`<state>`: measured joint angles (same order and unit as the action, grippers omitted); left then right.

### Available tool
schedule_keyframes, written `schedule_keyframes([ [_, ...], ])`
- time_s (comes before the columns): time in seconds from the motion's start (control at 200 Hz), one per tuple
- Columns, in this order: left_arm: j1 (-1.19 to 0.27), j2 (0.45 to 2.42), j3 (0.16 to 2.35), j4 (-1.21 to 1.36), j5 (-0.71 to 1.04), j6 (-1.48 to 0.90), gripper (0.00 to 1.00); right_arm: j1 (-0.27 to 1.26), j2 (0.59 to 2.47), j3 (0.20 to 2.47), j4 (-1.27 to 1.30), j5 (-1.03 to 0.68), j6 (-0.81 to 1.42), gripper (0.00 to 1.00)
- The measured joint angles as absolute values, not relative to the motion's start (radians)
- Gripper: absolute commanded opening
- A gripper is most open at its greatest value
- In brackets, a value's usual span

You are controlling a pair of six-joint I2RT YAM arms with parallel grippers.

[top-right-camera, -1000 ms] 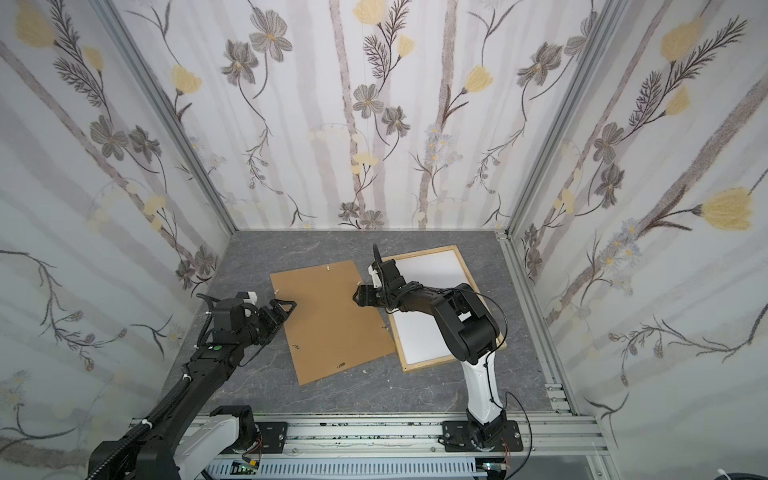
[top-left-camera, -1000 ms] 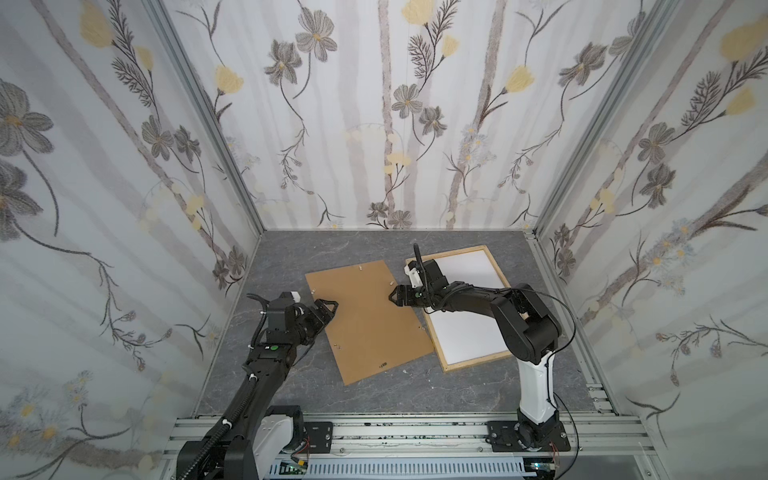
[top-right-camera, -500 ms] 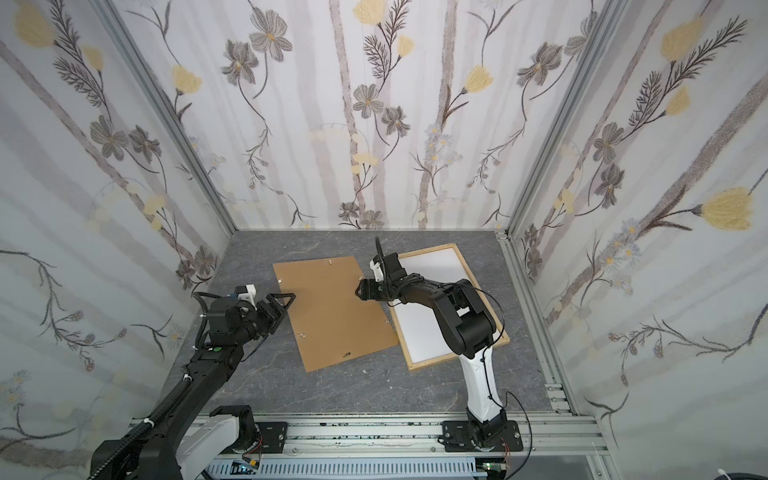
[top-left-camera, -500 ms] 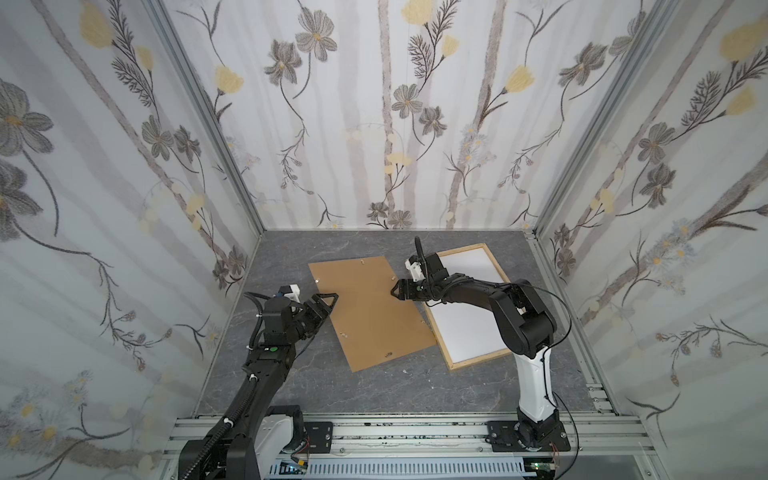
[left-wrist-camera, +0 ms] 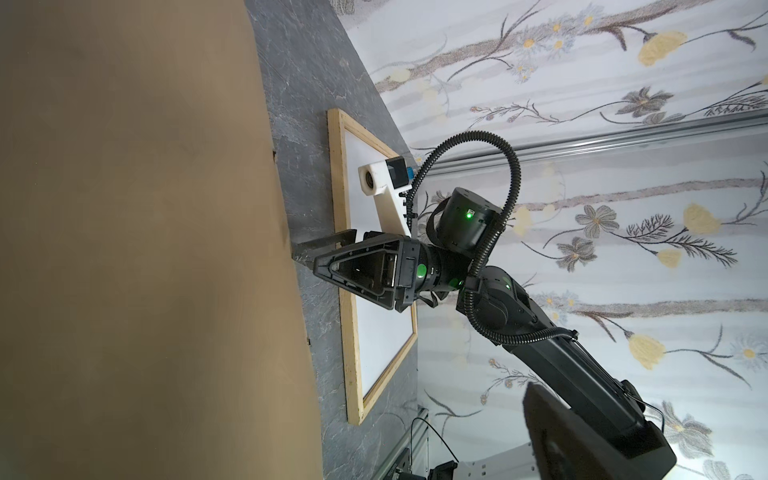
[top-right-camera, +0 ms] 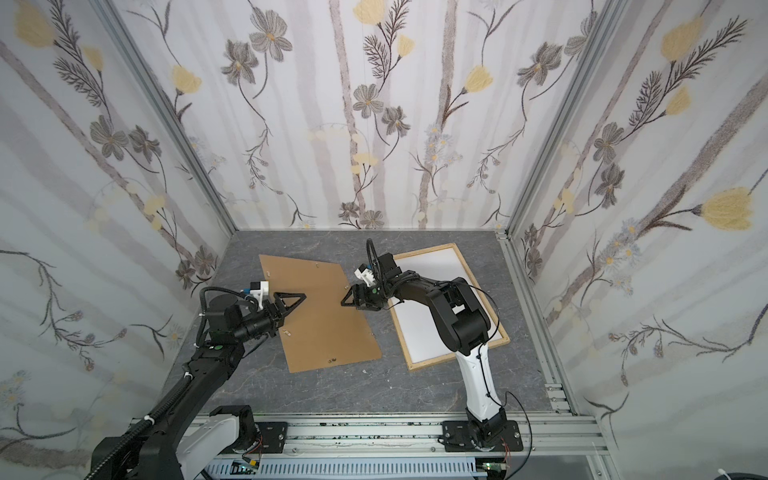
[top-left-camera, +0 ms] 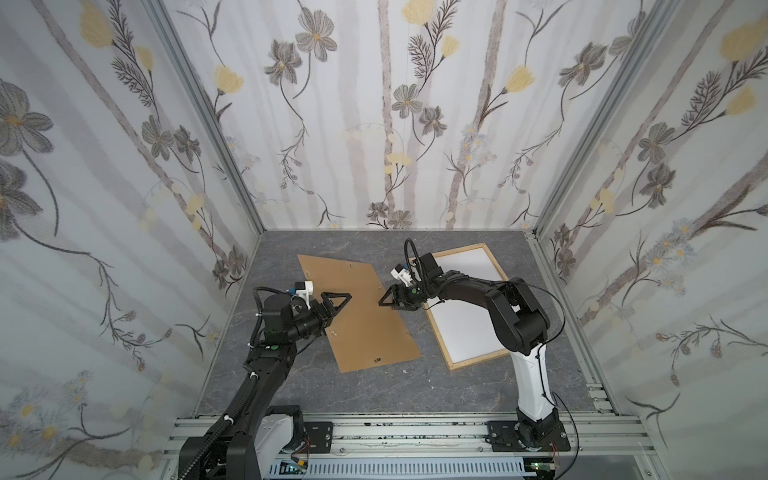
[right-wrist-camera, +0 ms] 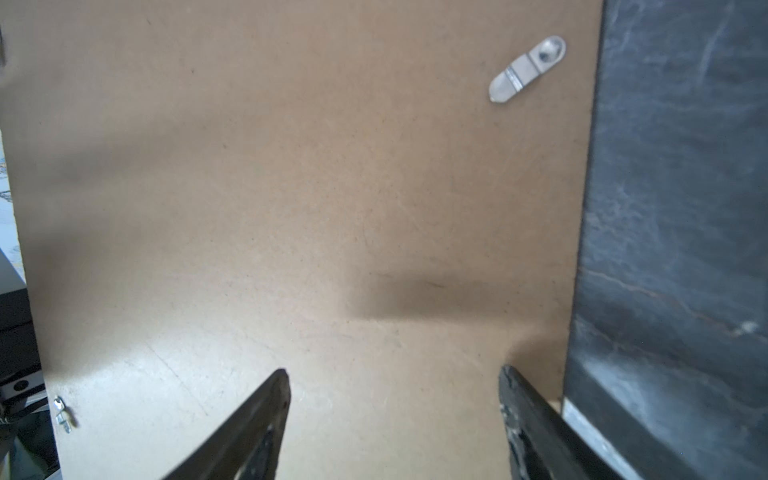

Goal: Put the photo into the frame

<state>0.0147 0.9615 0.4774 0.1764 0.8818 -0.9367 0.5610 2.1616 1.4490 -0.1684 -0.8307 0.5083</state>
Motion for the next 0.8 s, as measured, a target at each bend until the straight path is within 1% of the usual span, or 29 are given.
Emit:
schedule_keyframes([
  [0.145, 0.055, 0.953, 0.518, 0.037, 0.864, -0.850, 0.98, 0.539, 2.162, 1.442, -0.196, -0.834, 0.508, 0.78],
  [0.23, 0.075, 0.952, 0.530, -0.032, 0.856, -0.813, 0.93, 0.529, 2.162, 1.442, -0.208, -0.831, 0.505, 0.78],
  [0.345, 0.092, 0.957, 0.552, -0.095, 0.849, -0.773, 0.80, 0.529, 2.162, 1.442, -0.221, -0.828, 0.496, 0.77],
  [0.455, 0.095, 0.972, 0.569, -0.130, 0.841, -0.739, 0.62, 0.527, 2.162, 1.439, -0.228, -0.824, 0.488, 0.76],
  [0.535, 0.096, 0.986, 0.574, -0.149, 0.834, -0.722, 0.55, 0.525, 2.162, 1.434, -0.228, -0.817, 0.485, 0.75],
  [0.605, 0.098, 0.997, 0.574, -0.161, 0.822, -0.708, 0.52, 0.525, 2.160, 1.428, -0.227, -0.815, 0.482, 0.75],
  [0.799, 0.098, 1.019, 0.572, -0.173, 0.793, -0.685, 0.29, 0.528, 2.142, 1.410, -0.227, -0.805, 0.469, 0.74],
])
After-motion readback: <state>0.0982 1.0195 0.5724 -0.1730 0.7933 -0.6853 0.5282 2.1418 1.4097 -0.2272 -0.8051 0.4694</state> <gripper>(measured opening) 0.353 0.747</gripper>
